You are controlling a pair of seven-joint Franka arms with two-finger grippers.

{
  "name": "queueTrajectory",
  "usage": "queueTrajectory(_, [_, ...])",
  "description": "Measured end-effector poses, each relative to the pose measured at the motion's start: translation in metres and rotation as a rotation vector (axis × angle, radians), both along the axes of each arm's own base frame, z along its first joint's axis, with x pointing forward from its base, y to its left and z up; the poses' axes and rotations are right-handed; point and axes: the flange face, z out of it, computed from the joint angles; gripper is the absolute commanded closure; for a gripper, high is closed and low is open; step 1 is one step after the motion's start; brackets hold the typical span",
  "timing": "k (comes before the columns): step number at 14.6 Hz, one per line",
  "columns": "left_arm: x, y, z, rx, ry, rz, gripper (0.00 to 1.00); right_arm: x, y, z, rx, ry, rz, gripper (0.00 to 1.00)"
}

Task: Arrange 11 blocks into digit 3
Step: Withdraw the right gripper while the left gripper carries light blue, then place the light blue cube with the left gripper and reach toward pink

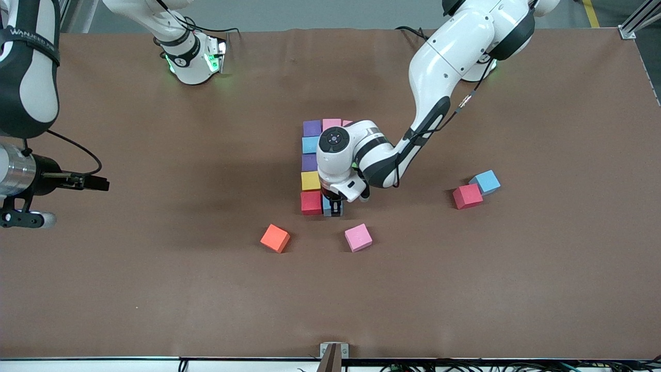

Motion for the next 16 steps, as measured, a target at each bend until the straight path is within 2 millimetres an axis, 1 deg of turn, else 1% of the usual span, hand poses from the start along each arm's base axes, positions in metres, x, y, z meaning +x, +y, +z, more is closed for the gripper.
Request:
queueTrajectory(3, [0.0,-0.001,0.0,-0.001,0.0,0.0,0.62,-0.022,-0.005,0.005,-0.011,-0.048,0.016,0.0])
queueTrajectory(6, [0.0,-0.001,0.0,-0.007,0.004,0.005,0.6,-0.043,-0.002,0.016,-0.011,-0.061,0.023,0.0])
queueTrajectory(7, [0.0,-0.002,0.0,-0.008,0.005,0.006,0.49,-0.047,-0.003,0.019,-0.012,-0.066,0.022,0.0])
queueTrajectory(8, [0.0,-0.002,0.0,-0.008,0.005,0.006,0.19,-0.049,-0.004,0.023,-0.013,-0.071,0.02,0.0])
queueTrajectory(9, [0.0,-0.002,0.0,-0.008,0.005,0.006,0.0,-0.05,-0.006,0.026,-0.014,-0.076,0.017,0.0])
queueTrajectory(12, [-0.001,-0.003,-0.001,-0.01,0.005,0.003,0.0,-0.056,-0.007,0.037,-0.014,-0.086,0.015,0.0])
queueTrajectory(16, [0.008,-0.002,0.011,-0.016,-0.008,0.015,0.0,-0.065,-0.003,0.056,-0.012,-0.105,0.024,0.0])
